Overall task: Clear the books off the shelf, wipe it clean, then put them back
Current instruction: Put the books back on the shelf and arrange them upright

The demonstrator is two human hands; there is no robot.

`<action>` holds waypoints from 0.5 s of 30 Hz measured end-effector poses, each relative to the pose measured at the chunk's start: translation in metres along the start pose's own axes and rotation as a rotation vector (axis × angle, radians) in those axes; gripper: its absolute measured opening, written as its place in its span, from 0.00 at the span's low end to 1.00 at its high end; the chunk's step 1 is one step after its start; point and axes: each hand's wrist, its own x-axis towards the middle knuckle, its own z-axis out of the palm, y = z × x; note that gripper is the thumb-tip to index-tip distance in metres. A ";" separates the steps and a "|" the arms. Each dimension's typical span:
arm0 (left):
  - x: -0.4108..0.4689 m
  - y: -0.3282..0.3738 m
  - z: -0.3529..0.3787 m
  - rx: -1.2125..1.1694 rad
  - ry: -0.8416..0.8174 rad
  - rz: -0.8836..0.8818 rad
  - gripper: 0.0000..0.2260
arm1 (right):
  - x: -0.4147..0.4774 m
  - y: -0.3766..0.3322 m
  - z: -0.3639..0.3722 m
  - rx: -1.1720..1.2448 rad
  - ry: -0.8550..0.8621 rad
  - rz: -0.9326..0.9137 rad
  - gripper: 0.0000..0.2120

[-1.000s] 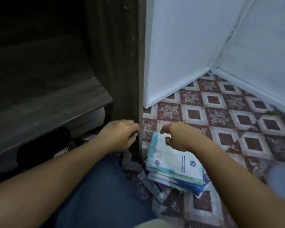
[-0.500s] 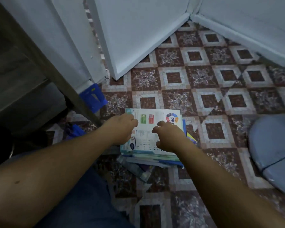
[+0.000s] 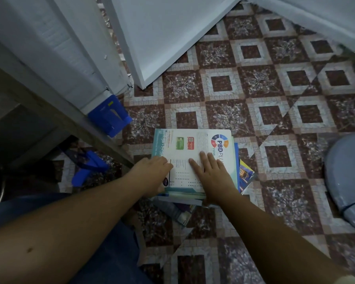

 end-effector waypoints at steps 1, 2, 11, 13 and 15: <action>0.000 -0.001 0.002 -0.007 -0.015 -0.005 0.30 | 0.000 -0.001 0.001 -0.003 0.005 0.002 0.59; -0.001 -0.001 0.003 -0.015 -0.030 -0.011 0.31 | 0.000 -0.002 0.001 -0.004 0.003 0.001 0.59; -0.007 0.002 0.010 -0.091 -0.209 -0.030 0.39 | -0.007 -0.003 -0.006 -0.018 -0.072 -0.092 0.52; -0.008 0.002 0.011 -0.099 -0.225 -0.029 0.40 | -0.008 -0.003 -0.012 -0.028 -0.103 -0.118 0.50; -0.008 0.001 0.012 -0.114 -0.227 -0.032 0.40 | -0.010 -0.005 -0.018 -0.032 -0.133 -0.135 0.48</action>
